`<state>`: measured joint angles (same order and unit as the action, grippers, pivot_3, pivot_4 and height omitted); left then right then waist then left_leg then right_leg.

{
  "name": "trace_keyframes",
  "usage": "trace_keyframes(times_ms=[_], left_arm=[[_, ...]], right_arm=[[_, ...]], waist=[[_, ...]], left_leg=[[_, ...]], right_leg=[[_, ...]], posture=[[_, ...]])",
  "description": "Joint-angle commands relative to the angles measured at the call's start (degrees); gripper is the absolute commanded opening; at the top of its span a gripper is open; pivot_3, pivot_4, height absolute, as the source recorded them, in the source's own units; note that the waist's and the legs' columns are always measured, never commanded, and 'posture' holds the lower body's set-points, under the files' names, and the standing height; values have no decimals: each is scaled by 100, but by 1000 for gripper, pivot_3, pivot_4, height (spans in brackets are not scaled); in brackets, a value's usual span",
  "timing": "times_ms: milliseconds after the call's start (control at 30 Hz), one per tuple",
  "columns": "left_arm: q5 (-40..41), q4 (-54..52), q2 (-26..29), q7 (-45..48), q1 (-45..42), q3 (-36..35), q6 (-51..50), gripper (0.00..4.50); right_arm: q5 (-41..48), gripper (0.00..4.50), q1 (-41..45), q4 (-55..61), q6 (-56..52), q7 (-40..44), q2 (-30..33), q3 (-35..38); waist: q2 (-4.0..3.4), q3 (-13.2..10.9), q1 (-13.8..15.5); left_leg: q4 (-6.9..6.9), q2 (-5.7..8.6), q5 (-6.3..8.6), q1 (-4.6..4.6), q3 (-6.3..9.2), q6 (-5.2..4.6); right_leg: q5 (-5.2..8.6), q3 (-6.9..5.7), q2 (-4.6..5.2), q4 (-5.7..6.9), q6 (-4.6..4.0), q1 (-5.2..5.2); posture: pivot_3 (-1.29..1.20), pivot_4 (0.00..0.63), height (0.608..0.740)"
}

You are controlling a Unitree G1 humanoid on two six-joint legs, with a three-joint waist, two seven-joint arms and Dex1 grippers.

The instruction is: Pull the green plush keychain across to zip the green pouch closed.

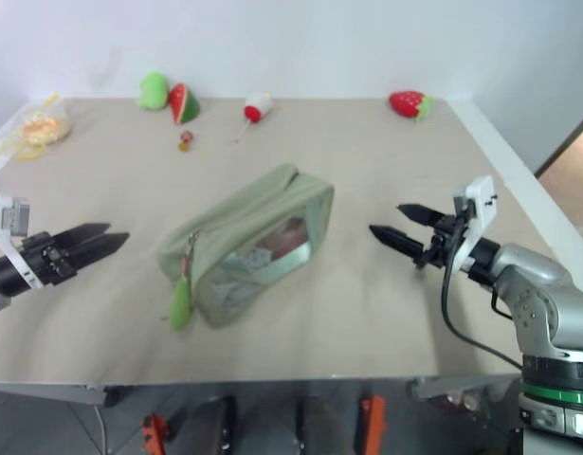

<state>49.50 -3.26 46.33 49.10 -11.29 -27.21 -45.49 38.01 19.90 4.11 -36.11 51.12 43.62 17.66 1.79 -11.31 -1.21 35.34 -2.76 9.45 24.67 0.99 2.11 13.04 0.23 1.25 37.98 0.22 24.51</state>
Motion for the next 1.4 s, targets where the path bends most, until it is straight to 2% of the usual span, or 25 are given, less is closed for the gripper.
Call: trace_keyframes(times_ms=[33,300,467,733,1033,1267,1300,1400], left_arm=[[32,-199,224,240,24,-99,38,4487],[193,-338,602,594,-445,-120,-5,4487],[275,-435,924,889,-977,49,-108,4487],[583,-857,1070,1399,-1583,461,-250,4487],[779,-1274,953,1408,-1641,680,-382,4487],[808,-1422,840,1295,-1566,741,-370,4487],[809,-1433,829,1277,-1549,743,-373,4500],[815,-1447,770,1214,-1455,729,-358,4500]], right_arm=[[2,4500,243,291,23,74,155,-67],[-271,4500,1190,325,172,468,504,-618],[-380,4500,2092,359,282,1081,680,-1110],[-759,4500,3301,194,760,2172,428,-2168],[-1689,4500,3707,-350,1688,2854,-124,-3142],[-2133,4500,3674,-650,2152,2923,-524,-3357],[-2167,3967,3668,-673,2191,2930,-557,-3348],[-2364,3013,3660,-810,2392,2917,-626,-3357]], waist=[[0,0,-2],[-1,-3,-1],[-1,-3,-4],[0,-4,-11],[0,-3,-14],[0,-3,-13],[0,-3,-12],[-1,-3,-12]], left_leg=[[0,0,0,0,0,0],[0,-4,0,1,-11,0],[4,-3,0,32,-18,0],[2,-7,2,38,-31,-4],[12,-13,2,37,-38,-3],[18,-13,1,37,-41,-3],[19,-14,1,37,-41,-3],[20,-14,1,35,-42,-3]], right_leg=[[0,0,0,0,0,0],[-3,8,-2,2,-1,10],[-19,18,-3,2,24,45],[-26,35,-11,3,38,58],[-32,46,-20,11,42,61],[-38,52,-21,16,46,61],[-39,52,-21,16,46,61],[-39,53,-21,17,46,60]], posture=[[0,150,740],[0,150,740],[0,150,740],[0,150,740],[0,150,740],[0,150,740],[0,150,740],[0,150,740]])
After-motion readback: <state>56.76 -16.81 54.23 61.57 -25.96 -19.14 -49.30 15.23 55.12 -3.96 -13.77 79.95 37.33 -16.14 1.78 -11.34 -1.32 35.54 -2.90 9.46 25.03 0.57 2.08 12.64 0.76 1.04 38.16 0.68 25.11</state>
